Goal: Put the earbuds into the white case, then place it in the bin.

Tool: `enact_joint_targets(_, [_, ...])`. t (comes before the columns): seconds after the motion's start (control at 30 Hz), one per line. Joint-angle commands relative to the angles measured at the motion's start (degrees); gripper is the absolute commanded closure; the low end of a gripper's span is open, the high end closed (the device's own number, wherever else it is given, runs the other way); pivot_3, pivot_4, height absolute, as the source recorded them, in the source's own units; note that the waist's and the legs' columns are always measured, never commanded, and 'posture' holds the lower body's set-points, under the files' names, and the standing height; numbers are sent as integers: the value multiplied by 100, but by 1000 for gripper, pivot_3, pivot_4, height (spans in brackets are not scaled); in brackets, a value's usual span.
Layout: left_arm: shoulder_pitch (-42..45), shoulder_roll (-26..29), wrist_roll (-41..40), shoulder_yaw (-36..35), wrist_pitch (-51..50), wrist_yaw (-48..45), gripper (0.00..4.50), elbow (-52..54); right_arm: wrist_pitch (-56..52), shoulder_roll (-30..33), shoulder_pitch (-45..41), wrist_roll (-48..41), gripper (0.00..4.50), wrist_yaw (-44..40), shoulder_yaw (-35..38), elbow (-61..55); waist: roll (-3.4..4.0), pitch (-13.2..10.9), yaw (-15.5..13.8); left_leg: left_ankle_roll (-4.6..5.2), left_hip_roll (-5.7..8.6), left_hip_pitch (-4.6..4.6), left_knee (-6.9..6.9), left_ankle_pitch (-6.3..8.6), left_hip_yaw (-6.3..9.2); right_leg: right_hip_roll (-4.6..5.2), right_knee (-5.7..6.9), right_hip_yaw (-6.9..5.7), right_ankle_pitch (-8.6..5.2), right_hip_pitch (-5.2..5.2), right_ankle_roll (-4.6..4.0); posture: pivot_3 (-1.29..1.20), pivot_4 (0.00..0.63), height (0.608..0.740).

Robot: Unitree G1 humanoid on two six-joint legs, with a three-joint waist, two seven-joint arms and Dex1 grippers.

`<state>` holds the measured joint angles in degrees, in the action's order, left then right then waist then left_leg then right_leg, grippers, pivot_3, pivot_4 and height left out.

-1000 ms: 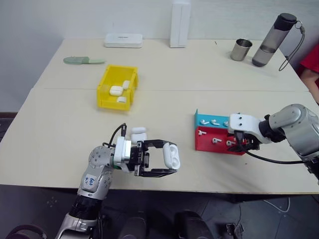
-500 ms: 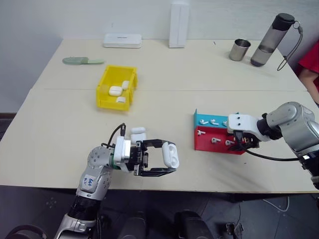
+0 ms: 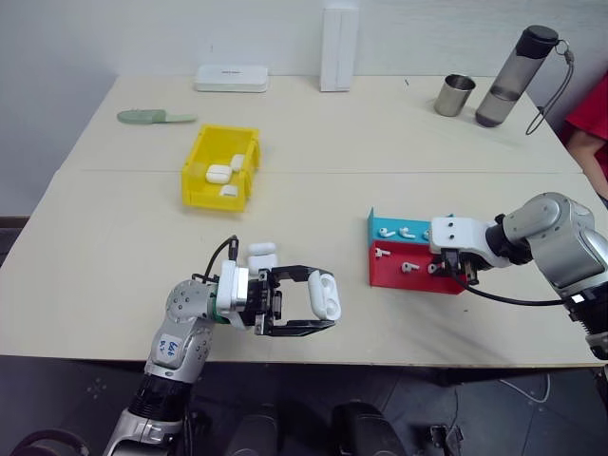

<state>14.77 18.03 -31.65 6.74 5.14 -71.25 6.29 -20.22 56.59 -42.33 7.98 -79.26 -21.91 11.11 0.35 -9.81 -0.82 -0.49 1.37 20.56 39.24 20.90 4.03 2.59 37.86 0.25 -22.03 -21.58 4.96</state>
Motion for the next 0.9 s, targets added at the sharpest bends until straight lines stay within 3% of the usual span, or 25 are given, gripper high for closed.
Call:
enact_joint_targets(0.03, [-61,25,-23,-35,111,1,1683,183,-25,-50,122,78,3532,-21,14,-48,0,0,1,0,0,0,0,0,0,0,0,0,0,0,0,0,150,740])
enact_joint_targets(0.1, [-69,19,-31,-38,119,2,1683,184,-60,-69,125,53,3532,-28,26,-72,0,0,4,0,0,0,0,0,0,0,0,0,0,0,0,0,150,740])
enact_joint_targets(0.17, [-75,-10,-74,-44,108,18,1683,183,-87,-78,148,37,4018,-21,56,-118,0,0,15,0,0,0,0,0,0,0,0,0,0,0,0,0,150,740])
enact_joint_targets(0.33, [-45,-113,-436,-108,-152,107,1683,338,-438,52,287,-357,4030,-19,601,-578,0,0,16,0,0,0,-2,0,0,0,1,0,0,-1,0,0,150,740])
enact_joint_targets(0.5, [122,-119,-677,-115,-514,95,1683,399,-1274,27,724,-1923,4030,-302,1935,-1579,-1,-1,-19,0,0,4,-7,0,1,0,0,-2,0,-6,0,0,150,740])
enact_joint_targets(0.6, [208,-124,-869,-177,-749,59,1683,424,-1499,-350,1178,-3093,4030,-267,2820,-2259,-3,-2,-49,0,-1,4,-5,0,7,0,0,-8,0,-2,0,0,150,740])
enact_joint_targets(0.73, [492,-177,-1072,-248,-1079,67,1683,323,-1801,-1516,1549,-5101,4030,376,3845,-3213,-12,-8,-44,0,-1,4,-5,0,7,0,0,-8,0,0,0,0,150,740])
enact_joint_targets(0.8, [645,-201,-1125,-236,-1179,-47,1683,240,-1807,-2350,1701,-5891,4030,1218,3993,-3732,-14,-9,-35,-1,-1,4,-3,-1,8,-1,2,-9,0,0,1,0,150,740])
enact_joint_targets(0.9, [837,-256,-1184,-220,-1293,-186,1683,142,-1633,-3161,1849,-6222,4030,2004,3697,-4262,-14,-9,-34,-2,-1,3,-4,-1,9,-1,6,-9,0,-2,1,0,150,740])
